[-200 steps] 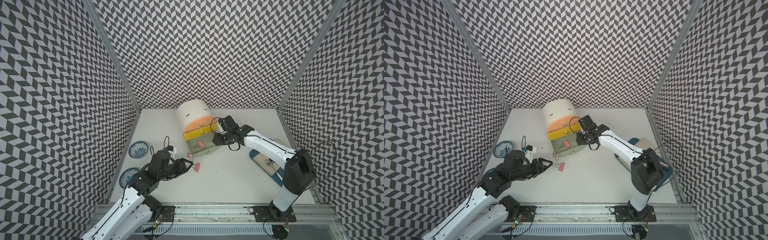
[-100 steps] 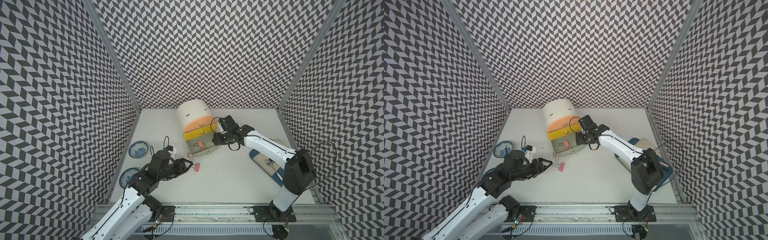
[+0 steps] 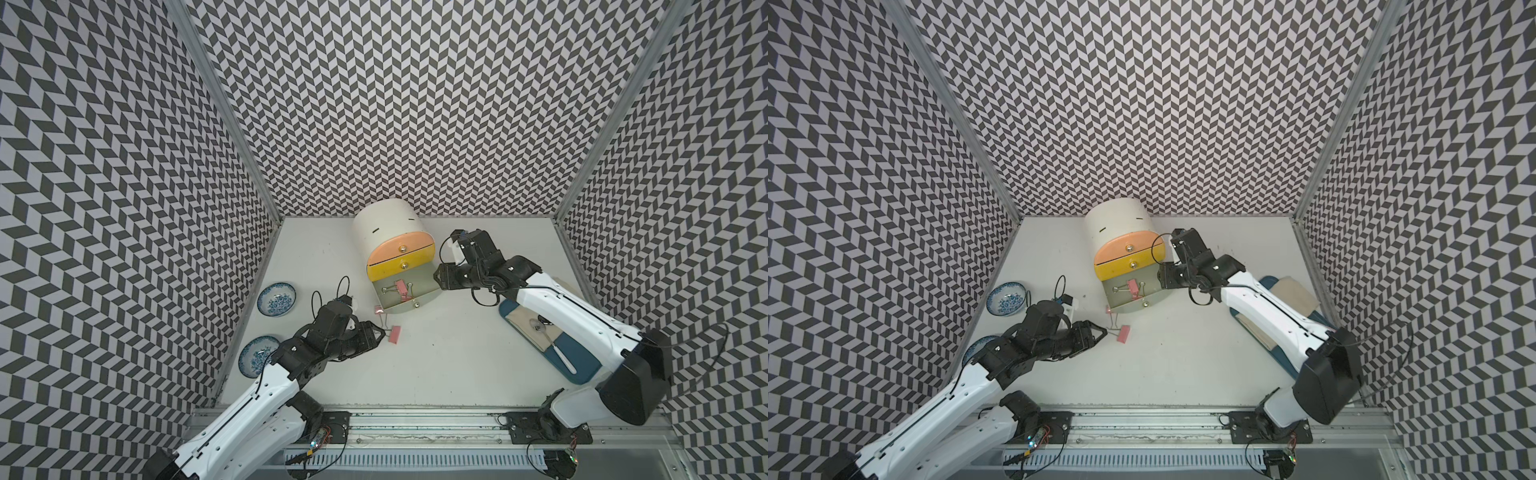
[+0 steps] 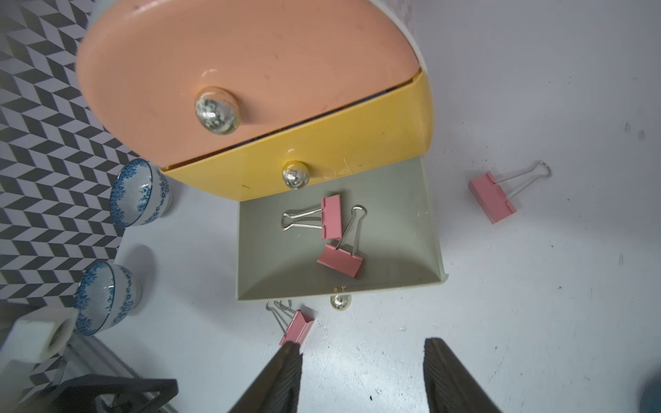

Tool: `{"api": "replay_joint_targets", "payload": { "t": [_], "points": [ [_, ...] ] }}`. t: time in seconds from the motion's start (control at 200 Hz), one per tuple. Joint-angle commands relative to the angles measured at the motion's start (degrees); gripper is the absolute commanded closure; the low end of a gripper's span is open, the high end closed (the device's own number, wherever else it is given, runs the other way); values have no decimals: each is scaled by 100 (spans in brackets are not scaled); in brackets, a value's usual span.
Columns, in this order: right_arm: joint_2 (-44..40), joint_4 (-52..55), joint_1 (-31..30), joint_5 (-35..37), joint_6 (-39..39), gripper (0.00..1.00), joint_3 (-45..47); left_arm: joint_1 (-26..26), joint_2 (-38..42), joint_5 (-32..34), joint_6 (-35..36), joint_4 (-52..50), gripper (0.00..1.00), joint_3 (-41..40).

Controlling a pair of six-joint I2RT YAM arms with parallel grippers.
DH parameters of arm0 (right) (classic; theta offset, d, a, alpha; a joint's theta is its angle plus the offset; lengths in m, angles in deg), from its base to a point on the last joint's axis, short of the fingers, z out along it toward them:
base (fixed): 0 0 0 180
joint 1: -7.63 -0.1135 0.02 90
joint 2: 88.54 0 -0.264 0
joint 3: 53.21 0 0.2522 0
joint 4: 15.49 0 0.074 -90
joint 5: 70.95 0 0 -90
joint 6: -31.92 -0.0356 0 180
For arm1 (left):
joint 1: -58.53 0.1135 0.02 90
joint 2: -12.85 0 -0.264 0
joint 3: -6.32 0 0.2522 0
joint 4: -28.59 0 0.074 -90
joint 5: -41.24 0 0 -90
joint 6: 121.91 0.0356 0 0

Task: Put the binder clips in the drawer according to color
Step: Move the binder clip to the center of the board.

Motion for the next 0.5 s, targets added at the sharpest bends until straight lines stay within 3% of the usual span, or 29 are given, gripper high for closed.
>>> {"api": "replay_joint_targets", "payload": {
  "t": [0.0,0.3,0.496],
  "points": [
    [-444,-152,-14,-176,-137,42,392,-231,-189,311,157,505,46,-80],
    [-1443,-198,48,-143,-497,44,1328,-1054,-1004,1225,373,1260,49,-202],
    [-1929,-198,74,-23,-611,44,1606,-1229,-1270,1591,383,1655,48,-418]
  ]
}}
